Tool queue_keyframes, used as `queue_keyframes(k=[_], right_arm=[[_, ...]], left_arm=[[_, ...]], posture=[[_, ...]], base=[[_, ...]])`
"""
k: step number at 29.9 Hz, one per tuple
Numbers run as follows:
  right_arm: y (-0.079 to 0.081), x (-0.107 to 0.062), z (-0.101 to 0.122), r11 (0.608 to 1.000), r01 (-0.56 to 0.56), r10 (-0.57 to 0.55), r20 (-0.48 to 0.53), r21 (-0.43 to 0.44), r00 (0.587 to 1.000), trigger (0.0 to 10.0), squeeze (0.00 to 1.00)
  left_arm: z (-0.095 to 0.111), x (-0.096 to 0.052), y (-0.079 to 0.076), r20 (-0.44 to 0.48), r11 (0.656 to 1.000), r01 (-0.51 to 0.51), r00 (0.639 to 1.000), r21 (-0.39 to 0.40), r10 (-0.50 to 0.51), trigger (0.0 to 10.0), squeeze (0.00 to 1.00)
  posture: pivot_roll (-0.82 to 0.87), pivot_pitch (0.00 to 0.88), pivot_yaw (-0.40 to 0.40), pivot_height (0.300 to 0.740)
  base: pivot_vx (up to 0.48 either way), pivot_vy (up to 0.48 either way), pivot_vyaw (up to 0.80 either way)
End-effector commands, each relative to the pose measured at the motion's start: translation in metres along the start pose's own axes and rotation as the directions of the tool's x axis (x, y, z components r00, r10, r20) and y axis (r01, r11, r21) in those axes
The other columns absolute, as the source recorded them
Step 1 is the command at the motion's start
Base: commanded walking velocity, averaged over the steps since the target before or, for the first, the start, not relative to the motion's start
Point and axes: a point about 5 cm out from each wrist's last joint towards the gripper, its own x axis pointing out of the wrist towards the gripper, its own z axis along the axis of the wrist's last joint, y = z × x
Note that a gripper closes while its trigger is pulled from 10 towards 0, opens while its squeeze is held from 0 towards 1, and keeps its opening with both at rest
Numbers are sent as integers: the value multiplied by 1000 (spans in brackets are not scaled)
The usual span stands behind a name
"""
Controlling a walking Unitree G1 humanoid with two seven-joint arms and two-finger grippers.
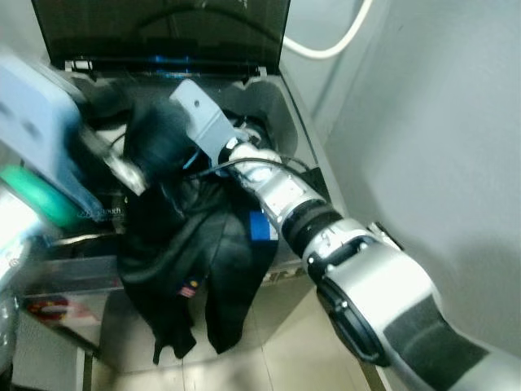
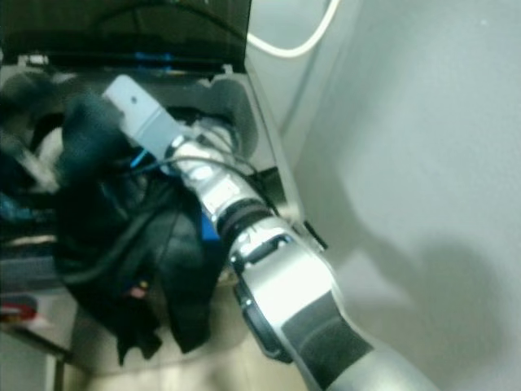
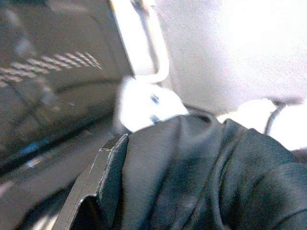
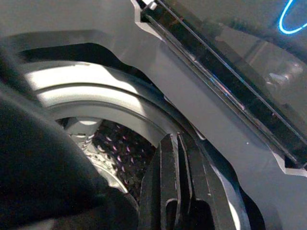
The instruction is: Clothes washing
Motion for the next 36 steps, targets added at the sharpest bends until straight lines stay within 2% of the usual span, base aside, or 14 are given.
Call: queue_keyframes(k=[1,5,8,12,15,18,19,20,24,30,32,33,34,36], right_arm=[[3,0,1,1000,-10,10,5,4,1000,10000,0],[2,0,0,1000,-10,10,4,3,1000,10000,0],[2,0,0,1000,-10,10,4,3,1000,10000,0],[3,0,-1,1000,-13,13,3,6,1000,10000,0],[4,0,0,1000,-14,14,5,8,1000,10000,0],[4,1,1,1000,-15,15,7,10,1000,10000,0],[4,1,1,1000,-15,15,7,10,1000,10000,0],[5,1,1,1000,-16,16,9,11,1000,10000,0],[5,1,2,1000,-18,17,12,12,1000,10000,0],[3,0,1,1000,-12,12,10,10,1000,10000,0],[2,0,1,1000,-9,9,8,9,1000,10000,0],[2,0,1,1000,-9,9,8,9,1000,10000,0],[2,0,0,1000,-7,7,7,6,1000,10000,0],[1,0,0,1000,-6,6,6,6,1000,10000,0]], left_arm=[[3,0,-11,5,997,77,997,1,-77,10000,0],[-17,-21,-27,-151,988,151,976,-38,-155,10000,0],[-17,-21,-27,-151,988,151,976,-38,-155,10000,0],[-30,-46,-41,-317,969,240,915,-64,-248,10000,0],[-31,-48,-33,-356,986,164,922,2,-152,10000,0],[-29,-40,-14,-315,991,3,948,132,38,10000,0],[-29,-40,-14,-315,991,3,948,132,38,10000,0],[-28,-34,-2,-267,972,-91,952,215,148,10000,0],[-24,-24,10,-187,939,-192,950,287,251,10000,0],[-15,-11,8,-97,957,-196,971,213,221,10000,0],[-14,-8,-7,-107,993,-71,991,91,80,10000,0],[-14,-8,-7,-107,993,-71,991,91,80,10000,0],[-17,-9,-22,-131,998,62,990,10,-60,10000,0],[-20,-10,-28,-148,994,109,983,-11,-109,10000,0]], posture=[[182,149,-80,740],[184,160,-75,740],[184,160,-75,740],[192,164,-75,740],[198,163,-77,740],[204,162,-83,740],[204,162,-83,740],[205,162,-83,740],[194,157,-82,740],[190,155,-81,740],[183,154,-76,740],[183,154,-76,740],[182,154,-75,740],[182,154,-75,740]], base=[[0,0,0],[0,0,0],[0,0,0],[0,0,0],[0,0,0],[0,0,0],[0,0,0],[0,0,0],[0,0,0],[0,0,0],[0,0,0],[0,0,0],[0,0,0],[0,0,0]])
